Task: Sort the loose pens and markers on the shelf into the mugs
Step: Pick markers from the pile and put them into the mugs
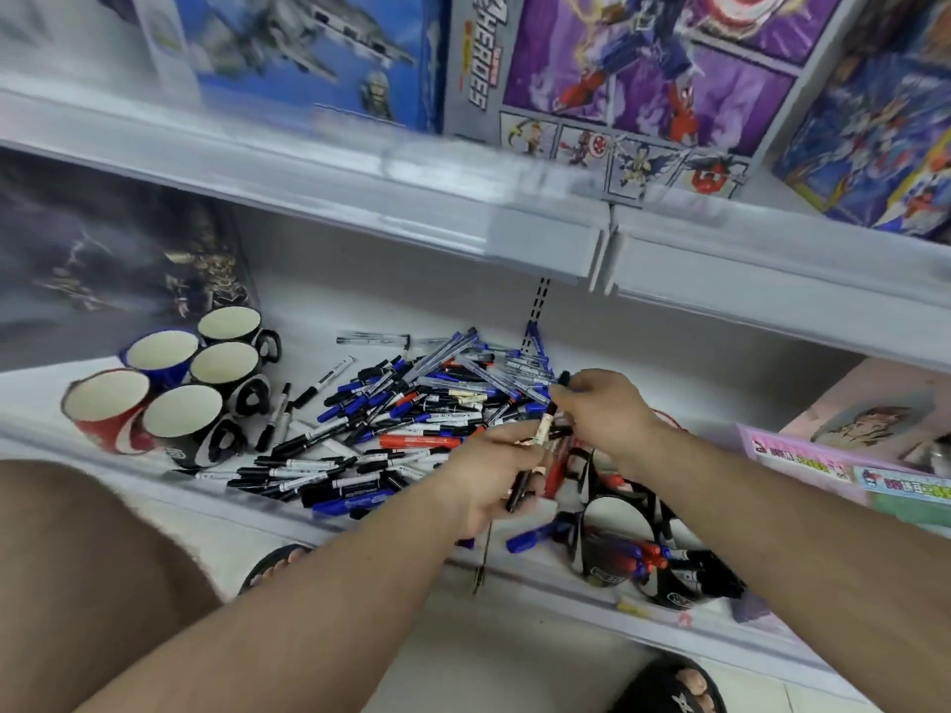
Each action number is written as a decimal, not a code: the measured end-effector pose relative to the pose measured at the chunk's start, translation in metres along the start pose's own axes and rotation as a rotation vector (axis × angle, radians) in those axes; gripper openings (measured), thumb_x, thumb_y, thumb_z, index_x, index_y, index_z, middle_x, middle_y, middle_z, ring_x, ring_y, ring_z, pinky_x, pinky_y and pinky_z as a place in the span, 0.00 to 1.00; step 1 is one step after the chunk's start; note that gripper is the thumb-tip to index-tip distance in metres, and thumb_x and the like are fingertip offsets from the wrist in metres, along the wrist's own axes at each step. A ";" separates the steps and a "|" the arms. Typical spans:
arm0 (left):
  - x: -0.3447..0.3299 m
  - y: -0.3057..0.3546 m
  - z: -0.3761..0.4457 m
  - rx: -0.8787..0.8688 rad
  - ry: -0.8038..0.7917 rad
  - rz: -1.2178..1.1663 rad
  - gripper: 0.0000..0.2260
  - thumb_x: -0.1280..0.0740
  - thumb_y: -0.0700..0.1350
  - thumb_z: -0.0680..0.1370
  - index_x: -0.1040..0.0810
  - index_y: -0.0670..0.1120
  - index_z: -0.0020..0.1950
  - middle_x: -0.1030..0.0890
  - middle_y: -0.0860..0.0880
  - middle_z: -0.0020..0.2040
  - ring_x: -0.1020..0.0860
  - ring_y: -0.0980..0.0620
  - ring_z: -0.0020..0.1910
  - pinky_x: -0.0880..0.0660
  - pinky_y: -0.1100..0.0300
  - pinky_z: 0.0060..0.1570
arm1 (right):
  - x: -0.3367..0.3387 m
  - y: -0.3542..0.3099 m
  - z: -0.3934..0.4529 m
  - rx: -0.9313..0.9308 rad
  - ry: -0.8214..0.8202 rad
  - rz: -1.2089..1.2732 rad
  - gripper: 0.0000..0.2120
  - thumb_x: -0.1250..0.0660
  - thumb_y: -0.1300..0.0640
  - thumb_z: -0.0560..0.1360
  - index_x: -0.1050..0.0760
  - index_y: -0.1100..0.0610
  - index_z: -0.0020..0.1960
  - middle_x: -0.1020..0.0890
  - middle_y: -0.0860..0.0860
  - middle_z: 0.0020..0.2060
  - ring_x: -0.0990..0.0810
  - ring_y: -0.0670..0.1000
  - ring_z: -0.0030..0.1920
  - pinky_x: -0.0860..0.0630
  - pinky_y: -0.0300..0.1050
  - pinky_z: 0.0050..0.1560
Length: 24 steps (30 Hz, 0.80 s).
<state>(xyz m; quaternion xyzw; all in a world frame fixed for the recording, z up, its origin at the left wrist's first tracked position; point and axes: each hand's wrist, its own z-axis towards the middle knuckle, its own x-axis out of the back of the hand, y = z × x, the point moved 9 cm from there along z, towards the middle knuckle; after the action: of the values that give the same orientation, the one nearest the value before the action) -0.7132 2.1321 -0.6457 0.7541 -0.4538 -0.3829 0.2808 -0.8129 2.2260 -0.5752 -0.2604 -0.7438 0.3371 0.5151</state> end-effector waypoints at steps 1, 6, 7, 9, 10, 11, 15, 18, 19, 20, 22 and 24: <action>0.012 0.009 -0.003 -0.017 0.013 0.061 0.10 0.35 0.37 0.80 0.21 0.53 0.54 0.17 0.49 0.42 0.24 0.54 0.34 0.27 0.60 0.33 | -0.010 -0.004 -0.002 -0.024 -0.011 0.114 0.12 0.34 0.56 0.79 0.28 0.58 0.38 0.26 0.52 0.29 0.32 0.49 0.26 0.36 0.40 0.28; 0.092 0.070 -0.022 -0.095 0.073 0.371 0.05 0.31 0.40 0.79 0.20 0.48 0.53 0.16 0.47 0.45 0.24 0.55 0.33 0.25 0.61 0.37 | -0.050 -0.025 -0.015 -0.119 -0.050 0.553 0.04 0.36 0.61 0.78 0.24 0.62 0.47 0.22 0.55 0.31 0.28 0.51 0.25 0.32 0.44 0.27; 0.112 0.083 -0.027 -0.093 0.098 0.398 0.05 0.31 0.40 0.78 0.20 0.46 0.53 0.17 0.46 0.45 0.24 0.55 0.33 0.24 0.62 0.37 | -0.059 -0.031 -0.018 -0.117 -0.066 0.596 0.04 0.36 0.62 0.78 0.24 0.62 0.47 0.21 0.55 0.31 0.27 0.51 0.26 0.31 0.45 0.28; 0.144 0.103 -0.032 -0.074 0.136 0.399 0.05 0.32 0.36 0.78 0.19 0.43 0.51 0.17 0.44 0.46 0.23 0.54 0.34 0.24 0.64 0.33 | -0.074 -0.040 -0.025 -0.107 -0.113 0.654 0.03 0.37 0.64 0.78 0.24 0.62 0.48 0.20 0.56 0.32 0.26 0.51 0.27 0.29 0.46 0.30; 0.158 0.115 -0.036 -0.077 0.155 0.405 0.05 0.32 0.35 0.78 0.20 0.43 0.50 0.18 0.43 0.46 0.22 0.53 0.35 0.23 0.64 0.32 | -0.084 -0.046 -0.029 -0.103 -0.145 0.670 0.03 0.37 0.65 0.78 0.25 0.62 0.49 0.19 0.57 0.34 0.25 0.51 0.28 0.29 0.46 0.31; 0.169 0.125 -0.041 -0.087 0.173 0.424 0.05 0.33 0.33 0.78 0.21 0.42 0.49 0.18 0.42 0.45 0.20 0.52 0.37 0.21 0.64 0.33 | -0.094 -0.050 -0.031 -0.105 -0.172 0.680 0.04 0.38 0.66 0.78 0.25 0.62 0.49 0.19 0.58 0.35 0.25 0.52 0.29 0.28 0.46 0.32; 0.202 0.165 -0.058 -0.146 0.221 0.561 0.08 0.35 0.28 0.77 0.21 0.39 0.47 0.19 0.40 0.47 0.17 0.47 0.44 0.18 0.62 0.44 | -0.135 -0.066 -0.029 -0.118 -0.221 0.659 0.08 0.37 0.70 0.77 0.24 0.62 0.53 0.16 0.60 0.39 0.23 0.53 0.30 0.26 0.47 0.34; 0.226 0.187 -0.071 -0.198 0.255 0.670 0.08 0.34 0.28 0.76 0.20 0.38 0.49 0.18 0.39 0.45 0.16 0.48 0.43 0.19 0.64 0.43 | -0.165 -0.084 -0.023 -0.079 -0.261 0.590 0.10 0.36 0.70 0.77 0.23 0.60 0.55 0.16 0.60 0.43 0.22 0.52 0.30 0.26 0.46 0.33; 0.236 0.193 -0.075 -0.218 0.272 0.680 0.08 0.33 0.28 0.75 0.20 0.38 0.50 0.17 0.39 0.45 0.16 0.49 0.42 0.19 0.64 0.42 | -0.175 -0.090 -0.021 -0.059 -0.272 0.559 0.09 0.35 0.69 0.77 0.23 0.59 0.54 0.16 0.60 0.44 0.22 0.51 0.30 0.26 0.45 0.32; 0.246 0.196 -0.080 -0.238 0.295 0.678 0.07 0.33 0.29 0.75 0.20 0.39 0.49 0.17 0.39 0.45 0.15 0.49 0.41 0.20 0.65 0.40 | -0.184 -0.098 -0.020 -0.030 -0.280 0.524 0.08 0.34 0.68 0.77 0.23 0.58 0.53 0.16 0.60 0.45 0.22 0.51 0.30 0.26 0.44 0.31; 0.275 0.194 -0.085 -0.267 0.356 0.667 0.07 0.31 0.29 0.75 0.20 0.40 0.46 0.16 0.40 0.43 0.15 0.51 0.38 0.20 0.64 0.39 | -0.200 -0.112 -0.016 0.061 -0.273 0.383 0.05 0.32 0.63 0.77 0.22 0.53 0.48 0.16 0.56 0.45 0.20 0.52 0.33 0.25 0.43 0.32; 0.306 0.185 -0.089 -0.279 0.449 0.716 0.07 0.30 0.31 0.74 0.20 0.43 0.43 0.16 0.41 0.43 0.15 0.47 0.40 0.18 0.60 0.42 | -0.214 -0.121 -0.012 0.157 -0.242 0.199 0.06 0.31 0.57 0.77 0.22 0.48 0.42 0.17 0.49 0.43 0.17 0.54 0.40 0.21 0.47 0.41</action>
<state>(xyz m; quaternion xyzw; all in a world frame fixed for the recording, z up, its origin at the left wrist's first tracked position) -0.6356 1.7842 -0.5531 0.5687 -0.5581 -0.1458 0.5864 -0.7355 1.9944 -0.6058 -0.2493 -0.7422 0.4723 0.4048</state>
